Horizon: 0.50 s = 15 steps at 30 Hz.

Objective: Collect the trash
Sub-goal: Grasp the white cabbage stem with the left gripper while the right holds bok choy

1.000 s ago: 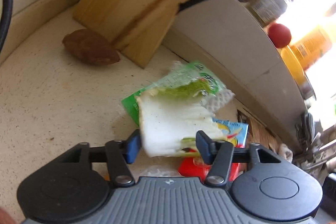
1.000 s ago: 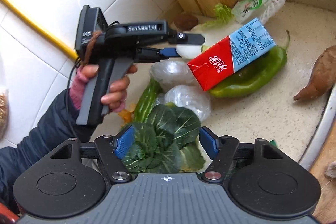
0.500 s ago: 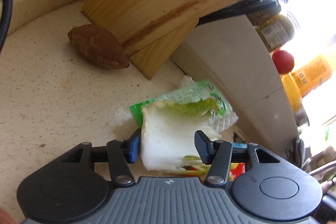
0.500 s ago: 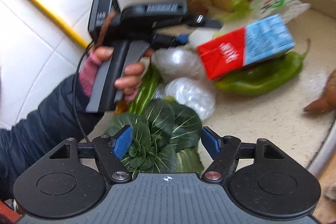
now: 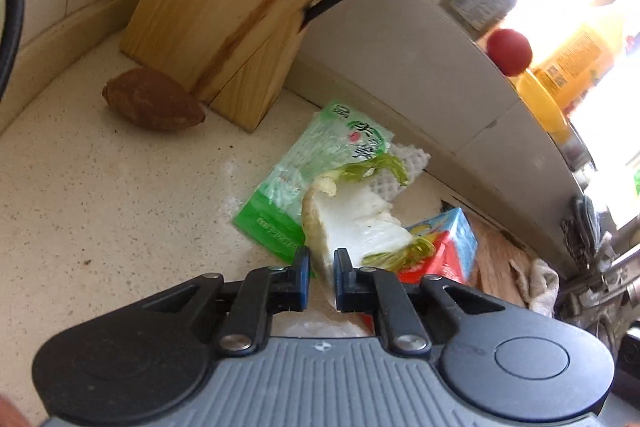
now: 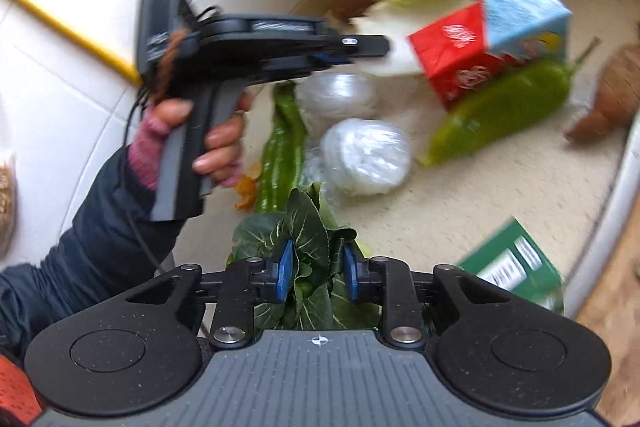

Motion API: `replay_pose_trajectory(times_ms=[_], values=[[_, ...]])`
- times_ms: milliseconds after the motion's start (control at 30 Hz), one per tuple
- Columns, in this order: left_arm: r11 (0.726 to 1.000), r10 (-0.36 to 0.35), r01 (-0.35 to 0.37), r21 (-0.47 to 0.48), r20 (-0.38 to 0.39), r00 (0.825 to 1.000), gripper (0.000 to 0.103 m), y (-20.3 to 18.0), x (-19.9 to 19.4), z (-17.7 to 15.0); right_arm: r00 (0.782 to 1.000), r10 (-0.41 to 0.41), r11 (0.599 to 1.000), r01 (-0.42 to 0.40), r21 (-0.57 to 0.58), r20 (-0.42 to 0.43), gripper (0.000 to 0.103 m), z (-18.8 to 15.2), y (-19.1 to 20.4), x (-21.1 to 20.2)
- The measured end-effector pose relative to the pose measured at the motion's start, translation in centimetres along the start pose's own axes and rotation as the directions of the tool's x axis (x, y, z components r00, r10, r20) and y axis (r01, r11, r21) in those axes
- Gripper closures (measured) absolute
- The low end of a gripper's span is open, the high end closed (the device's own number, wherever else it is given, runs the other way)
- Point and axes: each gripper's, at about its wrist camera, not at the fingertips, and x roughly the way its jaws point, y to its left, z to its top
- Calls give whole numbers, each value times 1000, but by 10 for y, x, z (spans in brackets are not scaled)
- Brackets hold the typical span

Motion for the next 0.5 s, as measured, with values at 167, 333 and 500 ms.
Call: replay_pose_trajectory(times_ms=[167, 333, 500], values=[[1000, -12, 12, 29, -28, 1000, 94, -11, -2, -9, 999, 11, 998, -14, 64, 48, 74, -4, -16, -16], [1000, -19, 19, 1, -9, 1000, 94, -17, -15, -16, 995, 21, 993, -32, 114, 100, 76, -7, -33, -37], [999, -23, 23, -48, 14, 1000, 94, -11, -38, -22, 984, 48, 977, -81, 196, 171, 77, -9, -51, -58]])
